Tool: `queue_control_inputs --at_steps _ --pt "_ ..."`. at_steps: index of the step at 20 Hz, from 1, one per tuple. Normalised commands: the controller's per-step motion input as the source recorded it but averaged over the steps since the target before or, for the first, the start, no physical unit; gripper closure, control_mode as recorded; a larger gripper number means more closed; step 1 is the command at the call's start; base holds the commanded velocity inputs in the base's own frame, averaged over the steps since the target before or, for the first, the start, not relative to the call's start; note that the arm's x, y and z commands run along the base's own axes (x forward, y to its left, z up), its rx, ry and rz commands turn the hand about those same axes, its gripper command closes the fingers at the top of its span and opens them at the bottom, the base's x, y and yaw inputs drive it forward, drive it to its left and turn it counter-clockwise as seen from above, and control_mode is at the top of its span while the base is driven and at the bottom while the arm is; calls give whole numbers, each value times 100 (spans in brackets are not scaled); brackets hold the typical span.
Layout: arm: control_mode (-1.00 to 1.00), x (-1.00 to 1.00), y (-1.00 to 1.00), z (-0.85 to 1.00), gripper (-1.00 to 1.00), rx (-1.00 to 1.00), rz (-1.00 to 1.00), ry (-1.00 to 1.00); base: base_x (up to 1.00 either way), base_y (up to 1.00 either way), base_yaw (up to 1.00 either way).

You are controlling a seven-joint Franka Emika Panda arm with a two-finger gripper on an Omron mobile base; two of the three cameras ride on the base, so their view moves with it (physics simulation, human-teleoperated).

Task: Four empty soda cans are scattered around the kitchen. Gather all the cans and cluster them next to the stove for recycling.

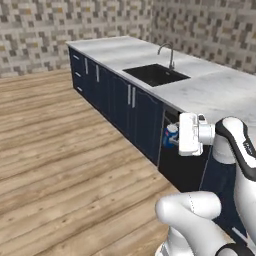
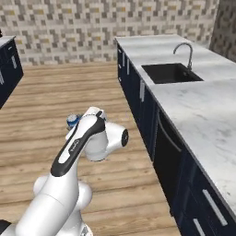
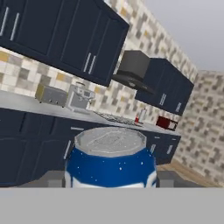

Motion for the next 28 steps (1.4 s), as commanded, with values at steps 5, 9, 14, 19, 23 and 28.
queue_control_inputs --at_steps 5,9,14,19,23,28 --pt "100 0 0 0 100 0 0 0 0 38 40" --pt "100 0 0 0 100 0 0 0 4 57 26" --pt "100 0 0 0 100 0 0 0 47 55 12" --pt "100 0 0 0 100 0 0 0 90 42 0" --pt "100 0 0 0 100 0 0 0 100 38 0" --pt "100 0 0 0 100 0 0 0 90 45 0"
